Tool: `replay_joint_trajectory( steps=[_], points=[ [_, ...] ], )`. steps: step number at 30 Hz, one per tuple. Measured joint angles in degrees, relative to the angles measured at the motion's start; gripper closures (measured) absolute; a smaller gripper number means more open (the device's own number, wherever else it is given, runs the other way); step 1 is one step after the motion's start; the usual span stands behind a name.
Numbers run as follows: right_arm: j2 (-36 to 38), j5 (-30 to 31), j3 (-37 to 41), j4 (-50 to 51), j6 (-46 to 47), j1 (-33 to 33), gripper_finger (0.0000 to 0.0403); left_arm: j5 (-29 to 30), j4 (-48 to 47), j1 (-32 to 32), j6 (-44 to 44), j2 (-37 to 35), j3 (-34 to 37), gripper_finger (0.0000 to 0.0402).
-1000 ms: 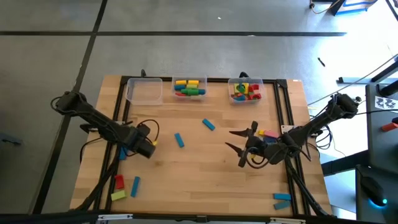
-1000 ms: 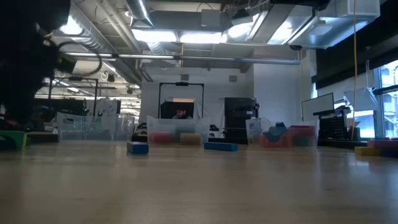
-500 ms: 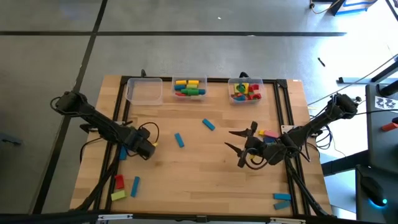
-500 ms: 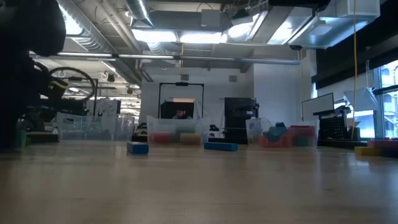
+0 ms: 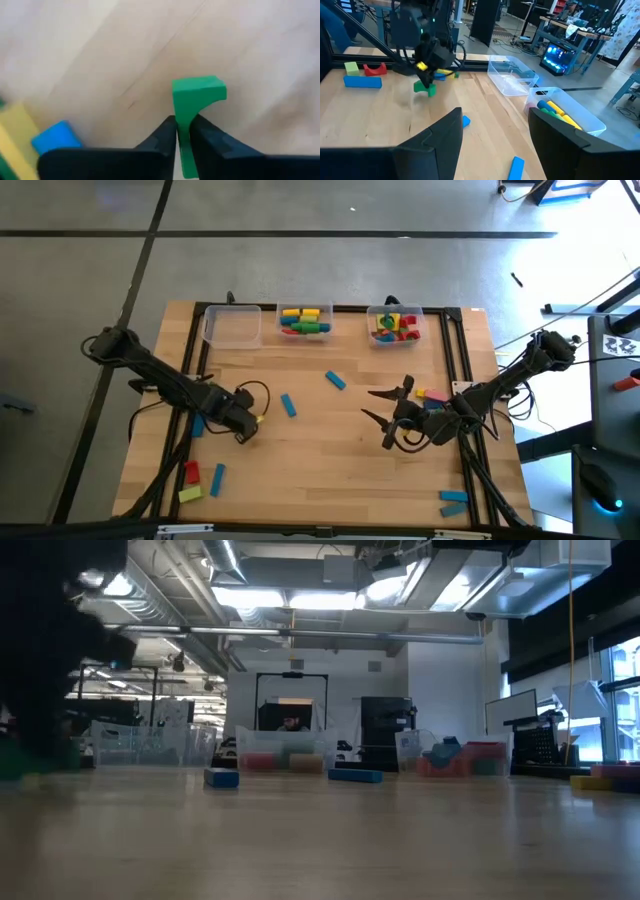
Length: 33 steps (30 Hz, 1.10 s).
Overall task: Sort blocks by size
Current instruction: Put the green arch block into the right transparent bin
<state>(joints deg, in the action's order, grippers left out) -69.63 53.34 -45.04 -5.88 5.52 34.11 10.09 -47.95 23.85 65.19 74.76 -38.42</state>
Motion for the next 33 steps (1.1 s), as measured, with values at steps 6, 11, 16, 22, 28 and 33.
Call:
replay_joint_trajectory(
  steps=[6,11,16,22,28,33],
  points=[
    [0.0,0.0,0.0,-1.3,0.0,0.0,0.0182,9.2,7.3,-2.1,-11.9,0.0,-8.0,0.0380],
    [0.0,-0.2,0.0,-3.9,0.1,0.0,0.0182,11.0,22.0,-7.6,-24.0,0.2,-8.6,0.0364],
    [0.0,-1.6,0.0,-5.2,0.0,0.0,0.0182,11.1,37.4,-13.7,-36.1,3.7,-8.6,0.0374],
    [0.0,-1.6,0.0,-6.2,-0.8,0.0,0.0182,10.9,58.2,-21.1,-48.2,11.6,-9.3,0.0364],
    [0.0,-2.0,0.0,-8.2,-3.0,0.0,0.0182,10.1,61.2,-28.0,-54.6,22.6,-18.9,0.0368],
    [0.0,-2.0,0.0,-8.2,-3.2,0.0,0.0182,6.2,64.5,-32.3,-58.7,32.2,-29.1,0.0370]
  ],
)
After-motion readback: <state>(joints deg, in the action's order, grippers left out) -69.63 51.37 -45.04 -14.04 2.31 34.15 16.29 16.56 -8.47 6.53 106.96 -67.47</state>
